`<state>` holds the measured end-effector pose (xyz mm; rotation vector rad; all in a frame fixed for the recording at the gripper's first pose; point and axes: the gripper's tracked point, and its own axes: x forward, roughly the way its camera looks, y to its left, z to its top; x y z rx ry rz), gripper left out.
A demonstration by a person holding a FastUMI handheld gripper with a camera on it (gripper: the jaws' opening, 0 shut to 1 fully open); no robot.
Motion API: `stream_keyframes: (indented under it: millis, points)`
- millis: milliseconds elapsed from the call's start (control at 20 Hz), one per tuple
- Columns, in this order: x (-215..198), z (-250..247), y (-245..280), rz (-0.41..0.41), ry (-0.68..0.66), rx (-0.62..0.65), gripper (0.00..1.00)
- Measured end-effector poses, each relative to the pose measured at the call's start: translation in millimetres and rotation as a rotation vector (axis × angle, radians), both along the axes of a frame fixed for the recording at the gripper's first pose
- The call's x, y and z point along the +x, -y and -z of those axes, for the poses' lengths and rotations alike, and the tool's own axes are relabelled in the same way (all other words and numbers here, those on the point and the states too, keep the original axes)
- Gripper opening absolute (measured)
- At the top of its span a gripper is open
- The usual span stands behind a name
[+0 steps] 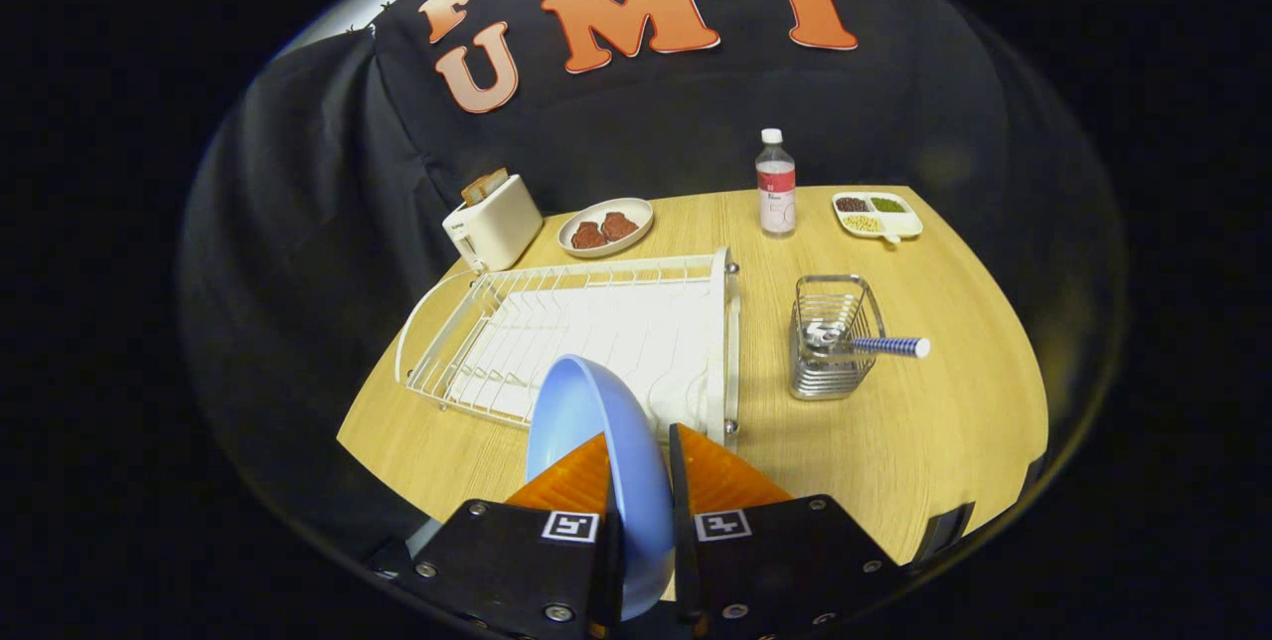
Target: Take the plate from the dish rack, then take the spoon from the basket and place it into the plate.
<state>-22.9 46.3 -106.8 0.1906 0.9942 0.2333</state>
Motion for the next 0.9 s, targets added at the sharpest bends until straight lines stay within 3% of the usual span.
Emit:
stream_keyframes:
  millis: [250,500,900]
  points:
    - [-37,34,-8,-0.02,-0.086,0.086,0.21]
    - [-41,67,7,0.08,-0.125,0.103,0.21]
    - [-32,93,17,0.138,-0.115,0.106,0.21]
